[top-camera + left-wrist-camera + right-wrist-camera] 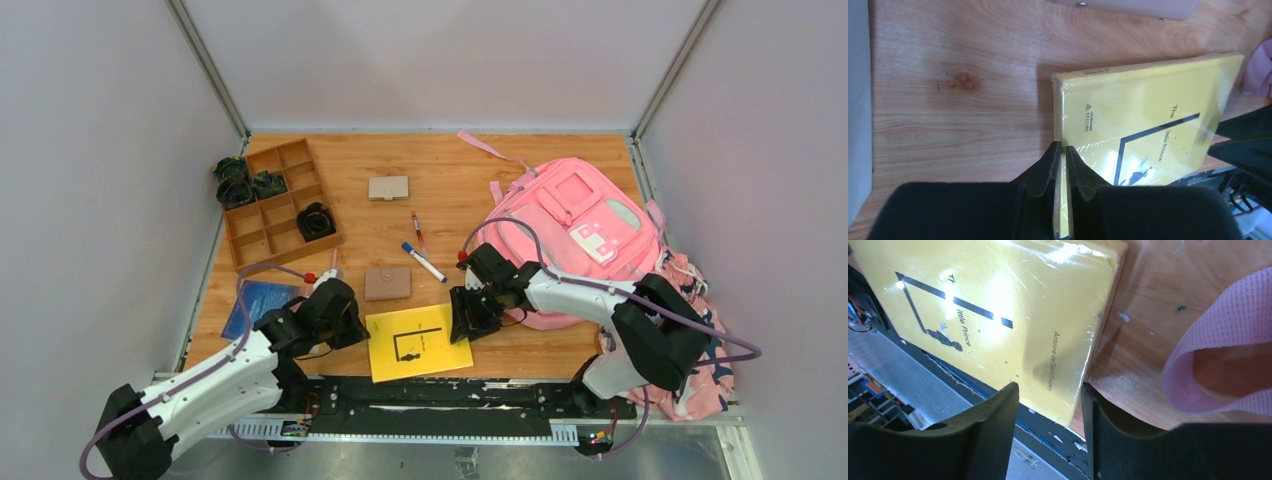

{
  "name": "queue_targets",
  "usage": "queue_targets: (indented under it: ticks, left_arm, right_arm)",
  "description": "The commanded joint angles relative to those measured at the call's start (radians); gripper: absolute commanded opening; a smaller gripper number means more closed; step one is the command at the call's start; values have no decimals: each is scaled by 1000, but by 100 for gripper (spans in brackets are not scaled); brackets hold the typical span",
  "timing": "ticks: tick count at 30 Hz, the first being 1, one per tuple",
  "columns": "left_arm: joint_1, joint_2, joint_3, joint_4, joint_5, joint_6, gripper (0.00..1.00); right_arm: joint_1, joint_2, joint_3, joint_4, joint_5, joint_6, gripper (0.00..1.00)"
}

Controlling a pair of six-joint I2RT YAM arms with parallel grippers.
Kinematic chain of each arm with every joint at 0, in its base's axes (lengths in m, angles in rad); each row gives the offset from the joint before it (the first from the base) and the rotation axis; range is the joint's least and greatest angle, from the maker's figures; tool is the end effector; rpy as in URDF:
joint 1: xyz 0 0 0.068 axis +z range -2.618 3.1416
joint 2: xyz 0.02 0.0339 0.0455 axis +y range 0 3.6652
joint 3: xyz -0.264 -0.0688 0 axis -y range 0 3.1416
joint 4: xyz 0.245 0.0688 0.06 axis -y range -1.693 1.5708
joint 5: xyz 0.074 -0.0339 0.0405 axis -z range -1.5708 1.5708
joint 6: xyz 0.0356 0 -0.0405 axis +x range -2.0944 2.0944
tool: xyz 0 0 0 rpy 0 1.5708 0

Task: Pack the student bag
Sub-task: Pick up the book from the center of the board.

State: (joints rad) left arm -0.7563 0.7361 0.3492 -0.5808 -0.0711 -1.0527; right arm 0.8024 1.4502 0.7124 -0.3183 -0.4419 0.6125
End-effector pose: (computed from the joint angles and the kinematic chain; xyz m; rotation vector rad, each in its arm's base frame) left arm 0.1007 -0.0915 0.1637 -0.4208 2.6197 -0.5904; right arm 0.1712 0.1991 0.1628 -0.4413 2.8427 0.9814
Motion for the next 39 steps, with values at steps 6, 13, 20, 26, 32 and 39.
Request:
queue_targets:
  ticks: [6,13,20,26,32,39]
  left_arm:
    - [-12,-91,54,2,3,-9,80]
    - [-12,-22,16,68,64,10,90]
    - [-12,88,-27,188,157,7,90]
    - [-12,101,-18,265,194,-11,85]
    - [-12,-3,0,359,247,-53,75]
    - [-12,-178,4,450,264,-105,73]
  right_arm:
    - [-11,-39,64,2,27,-62,63]
    - [-42,-28,61,23,8,-21,66]
    - [-66,-4,-20,152,-29,69,66]
    - [-72,45,-63,273,-112,127,66]
    - [-72,54,-56,274,-120,129,65]
    - [-72,88,-50,288,-134,135,64]
